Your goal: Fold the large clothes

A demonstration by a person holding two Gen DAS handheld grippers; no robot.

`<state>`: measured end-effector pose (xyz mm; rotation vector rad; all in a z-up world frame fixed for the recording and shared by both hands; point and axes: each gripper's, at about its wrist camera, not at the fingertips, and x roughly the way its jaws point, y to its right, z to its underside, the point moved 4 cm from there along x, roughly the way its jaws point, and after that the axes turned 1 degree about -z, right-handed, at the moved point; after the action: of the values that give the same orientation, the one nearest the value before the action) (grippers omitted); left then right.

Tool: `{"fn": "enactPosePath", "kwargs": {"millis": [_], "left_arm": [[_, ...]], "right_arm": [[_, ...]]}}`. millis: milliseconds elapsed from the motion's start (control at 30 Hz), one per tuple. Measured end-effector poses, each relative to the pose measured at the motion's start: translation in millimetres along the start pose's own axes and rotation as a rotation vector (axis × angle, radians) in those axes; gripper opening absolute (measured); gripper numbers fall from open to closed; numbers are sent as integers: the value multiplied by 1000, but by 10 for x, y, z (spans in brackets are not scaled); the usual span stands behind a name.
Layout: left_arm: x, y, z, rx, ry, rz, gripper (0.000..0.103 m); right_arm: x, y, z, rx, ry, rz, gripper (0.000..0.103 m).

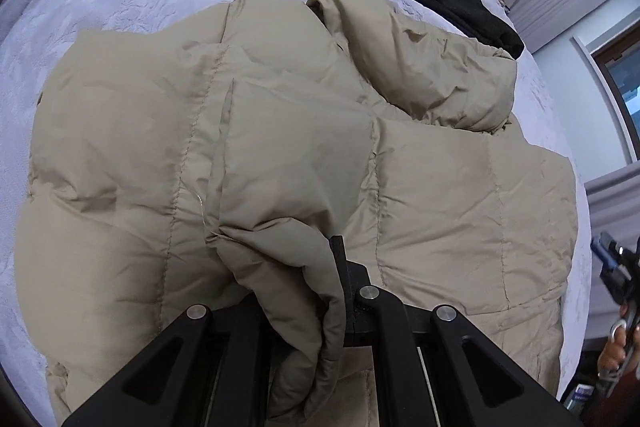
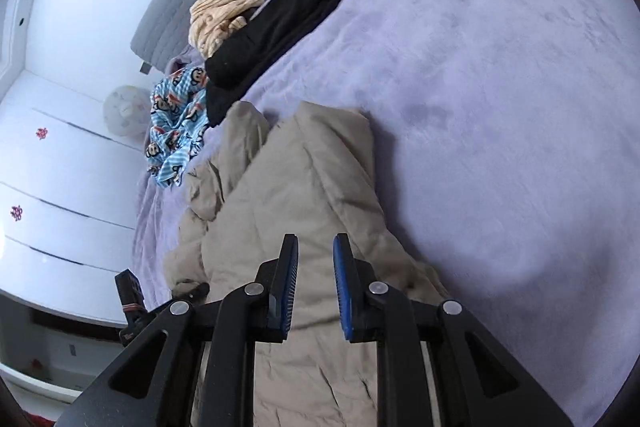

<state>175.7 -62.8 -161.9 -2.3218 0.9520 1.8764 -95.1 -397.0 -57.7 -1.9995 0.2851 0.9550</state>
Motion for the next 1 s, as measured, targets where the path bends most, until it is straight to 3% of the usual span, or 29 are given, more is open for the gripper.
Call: {"fn": "enactPosePath", "kwargs": {"millis": [100,200,300,400,500,600,767,900,1000], "left_arm": [[41,50,-25,-1,3,-12,9],[50,66,-31,-13,8,8,9],[-49,59,-45,-16,8,-8,9],[-366,15,-83,-10,74,-55,18],[-682,-83,-119,8,146,-146,19],[-853,-110,-211,16,174,-110,19],[-538,126,-339,106,152,-106,19],[-155,86,-287,54,102,-130,19],[-115,175,-193,69,91,-133,19]], "right_arm": [[441,-273,-196,-134,-37,47,20],[884,-96,-294,-201,-67,258,16],[1055,298,-284,-53,-89,226,0],[912,312,-259,-49,-76,214,0],[809,222,-250,-136,-91,270,1],[617,155,-269,-154,-57,295,3],[537,-181,-243,-258,-38,262,6],[725,-262,-355,-284,-53,273,6],[837,-252,-339,-277,-90,261,6]]}}
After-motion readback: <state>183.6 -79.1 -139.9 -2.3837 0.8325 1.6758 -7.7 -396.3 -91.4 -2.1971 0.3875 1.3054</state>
